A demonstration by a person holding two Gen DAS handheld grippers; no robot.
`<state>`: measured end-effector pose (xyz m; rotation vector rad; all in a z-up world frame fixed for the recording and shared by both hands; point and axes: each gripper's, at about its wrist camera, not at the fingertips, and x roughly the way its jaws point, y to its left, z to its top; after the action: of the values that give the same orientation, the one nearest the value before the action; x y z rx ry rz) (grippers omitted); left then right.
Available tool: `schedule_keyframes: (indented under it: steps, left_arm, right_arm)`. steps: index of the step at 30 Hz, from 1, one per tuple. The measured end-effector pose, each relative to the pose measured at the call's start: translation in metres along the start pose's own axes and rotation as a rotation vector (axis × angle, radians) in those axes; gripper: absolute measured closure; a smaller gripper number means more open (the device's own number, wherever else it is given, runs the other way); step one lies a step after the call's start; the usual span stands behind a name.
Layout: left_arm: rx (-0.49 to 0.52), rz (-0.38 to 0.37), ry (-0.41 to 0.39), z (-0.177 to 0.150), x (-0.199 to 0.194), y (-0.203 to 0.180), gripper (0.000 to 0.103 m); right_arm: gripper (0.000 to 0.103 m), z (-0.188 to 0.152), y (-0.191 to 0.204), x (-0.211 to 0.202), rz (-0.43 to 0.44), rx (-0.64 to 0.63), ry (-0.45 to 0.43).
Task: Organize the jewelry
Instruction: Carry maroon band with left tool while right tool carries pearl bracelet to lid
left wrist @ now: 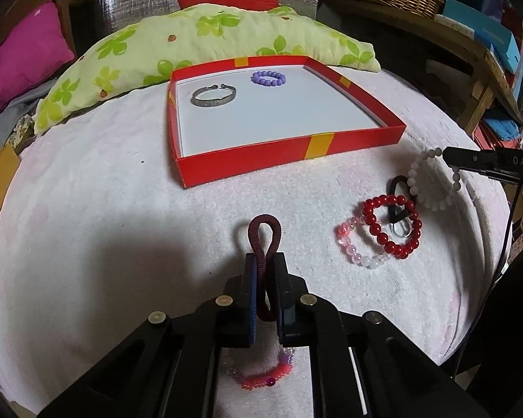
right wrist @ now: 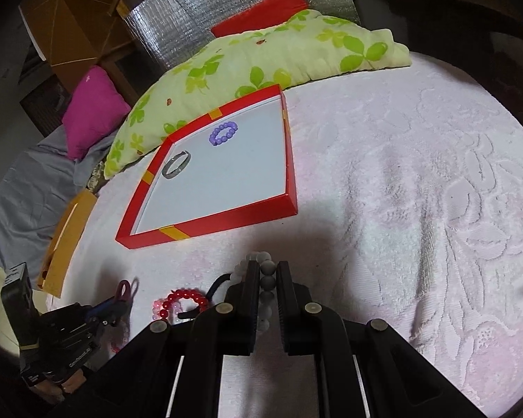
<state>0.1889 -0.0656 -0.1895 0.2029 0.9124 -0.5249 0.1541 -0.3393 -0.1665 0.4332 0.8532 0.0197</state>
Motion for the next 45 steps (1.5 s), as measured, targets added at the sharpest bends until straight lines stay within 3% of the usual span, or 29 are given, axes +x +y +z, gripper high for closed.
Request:
schedule_keyframes:
  steps: [22, 35, 45]
  left_arm:
    - [0.011, 0.07, -0.032, 0.007, -0.014, -0.004, 0.094]
    - [0.031, 0.126, -0.111, 0.027, -0.067, -0.021, 0.094]
    - [0.042, 0.147, -0.172, 0.04, -0.108, -0.017, 0.094]
  right_arm:
    - [0.092, 0.002, 0.007, -0.019, 0.085, 0.004, -0.056]
    - [0.092, -0.003, 0.016, -0.022, 0.071, -0.015, -0.041]
    - [0.092, 0.007, 0.046, -0.064, 0.041, -0.056, -0.058]
